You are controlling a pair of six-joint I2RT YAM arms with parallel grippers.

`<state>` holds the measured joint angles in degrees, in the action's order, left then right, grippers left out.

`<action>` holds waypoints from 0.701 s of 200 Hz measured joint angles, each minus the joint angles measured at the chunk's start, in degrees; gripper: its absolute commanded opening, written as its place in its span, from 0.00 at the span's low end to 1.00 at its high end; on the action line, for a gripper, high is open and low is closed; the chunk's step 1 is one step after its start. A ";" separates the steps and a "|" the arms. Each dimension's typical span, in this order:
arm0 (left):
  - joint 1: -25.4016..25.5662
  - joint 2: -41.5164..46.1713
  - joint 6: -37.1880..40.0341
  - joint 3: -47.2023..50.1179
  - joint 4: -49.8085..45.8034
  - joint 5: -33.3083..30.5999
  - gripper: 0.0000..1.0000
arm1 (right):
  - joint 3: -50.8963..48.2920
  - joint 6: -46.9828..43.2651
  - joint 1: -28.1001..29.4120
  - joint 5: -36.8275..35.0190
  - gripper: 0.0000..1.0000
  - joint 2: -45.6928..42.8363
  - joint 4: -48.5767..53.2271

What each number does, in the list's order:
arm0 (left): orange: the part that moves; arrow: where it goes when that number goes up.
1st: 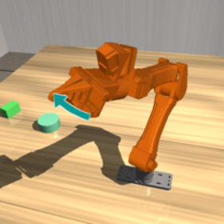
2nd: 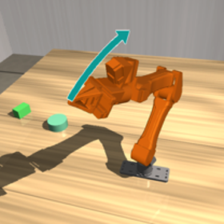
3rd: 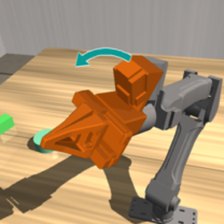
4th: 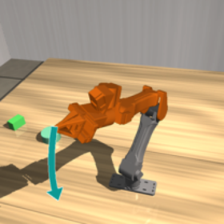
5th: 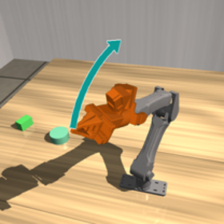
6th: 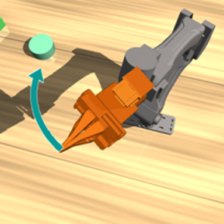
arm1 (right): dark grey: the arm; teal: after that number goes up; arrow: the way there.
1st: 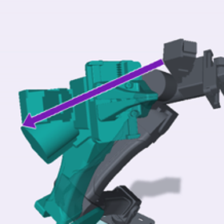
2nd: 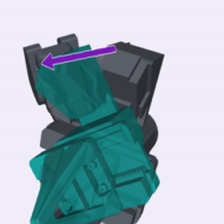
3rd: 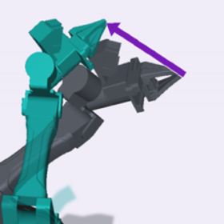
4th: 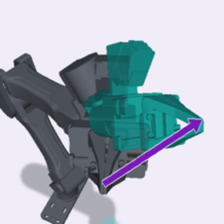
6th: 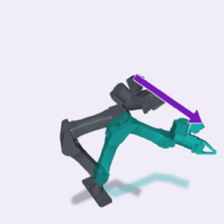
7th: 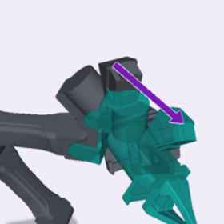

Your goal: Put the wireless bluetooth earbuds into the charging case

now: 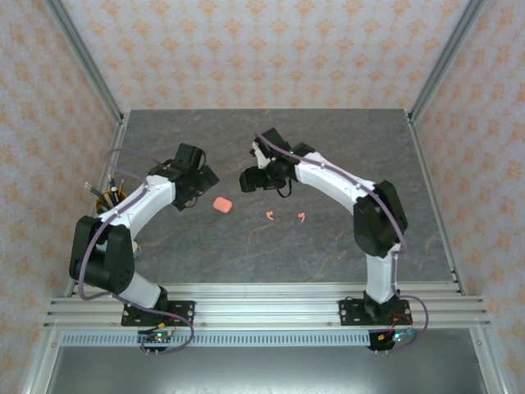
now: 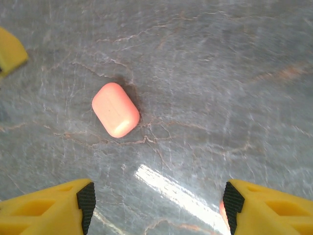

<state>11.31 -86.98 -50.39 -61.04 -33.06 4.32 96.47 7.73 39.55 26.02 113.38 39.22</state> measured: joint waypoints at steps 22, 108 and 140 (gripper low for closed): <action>-3.56 0.02 1.77 -0.02 -0.70 1.27 1.00 | 6.99 -5.09 1.60 -0.44 0.72 5.79 3.93; -13.73 0.90 5.53 0.00 -1.90 6.40 1.00 | 25.92 -14.47 7.72 -5.51 0.73 21.73 15.47; -16.17 1.51 6.08 0.00 -2.10 7.61 1.00 | 29.18 -16.06 9.29 -7.98 0.75 24.85 17.40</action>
<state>-4.86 -85.47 -44.31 -61.04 -35.16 11.92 125.64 -8.34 48.84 18.04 138.23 56.62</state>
